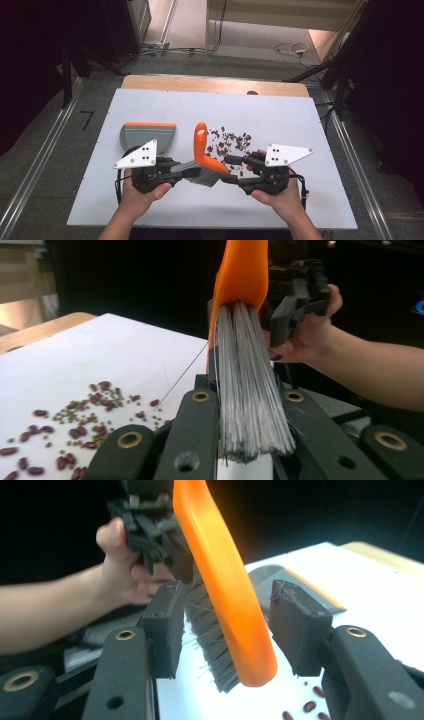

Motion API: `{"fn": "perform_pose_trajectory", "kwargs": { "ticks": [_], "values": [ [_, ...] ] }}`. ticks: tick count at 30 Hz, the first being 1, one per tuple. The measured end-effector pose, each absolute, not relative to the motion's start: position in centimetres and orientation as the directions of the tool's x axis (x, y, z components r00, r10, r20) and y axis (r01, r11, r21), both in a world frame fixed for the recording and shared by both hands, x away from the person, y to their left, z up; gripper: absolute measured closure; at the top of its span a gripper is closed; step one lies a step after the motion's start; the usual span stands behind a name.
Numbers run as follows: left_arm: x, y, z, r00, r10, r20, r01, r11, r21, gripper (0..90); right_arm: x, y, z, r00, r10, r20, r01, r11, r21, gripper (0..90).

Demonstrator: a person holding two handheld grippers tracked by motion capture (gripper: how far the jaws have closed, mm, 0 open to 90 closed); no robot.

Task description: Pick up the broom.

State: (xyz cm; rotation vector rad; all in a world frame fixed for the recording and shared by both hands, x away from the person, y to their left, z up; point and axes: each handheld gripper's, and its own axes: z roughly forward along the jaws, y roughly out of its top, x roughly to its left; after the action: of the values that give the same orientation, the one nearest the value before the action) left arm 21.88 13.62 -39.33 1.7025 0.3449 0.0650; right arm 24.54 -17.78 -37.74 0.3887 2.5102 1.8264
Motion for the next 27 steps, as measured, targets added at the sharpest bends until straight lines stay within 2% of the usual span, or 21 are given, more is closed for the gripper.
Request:
{"fn": "perform_pose_trajectory", "kwargs": {
  "ticks": [5,11,16,19,23,27],
  "values": [
    [21.6,13.4,-39.3,0.975,0.168,-0.142,0.166,-0.134,0.977,85.7,24.2,-17.2,-38.1,-0.979,0.122,0.161,0.192,0.322,0.927,49.5],
    [21.5,13.3,-39.2,0.981,0.126,-0.144,0.161,-0.132,0.978,85.6,23.8,-16.5,-38.5,-0.984,0.043,0.171,0.175,0.388,0.905,48.0],
    [21.5,13.1,-39.4,0.984,0.097,-0.149,0.162,-0.151,0.975,85.6,23.6,-16.1,-38.6,-0.984,0.023,0.179,0.173,0.39,0.904,54.3],
    [21.5,13.0,-39.5,0.985,0.083,-0.154,0.166,-0.156,0.974,85.5,23.8,-16.2,-38.8,-0.98,0.004,0.201,0.187,0.388,0.903,63.8],
    [21.6,13.1,-39.6,0.984,0.078,-0.161,0.171,-0.149,0.974,84.7,23.9,-16.2,-39.0,-0.977,-0.02,0.213,0.188,0.394,0.9,68.0],
    [21.8,13.1,-40.0,0.981,0.061,-0.182,0.189,-0.139,0.972,81.4,24.0,-16.2,-38.9,-0.976,-0.035,0.217,0.184,0.41,0.894,68.5]
  ]
}}
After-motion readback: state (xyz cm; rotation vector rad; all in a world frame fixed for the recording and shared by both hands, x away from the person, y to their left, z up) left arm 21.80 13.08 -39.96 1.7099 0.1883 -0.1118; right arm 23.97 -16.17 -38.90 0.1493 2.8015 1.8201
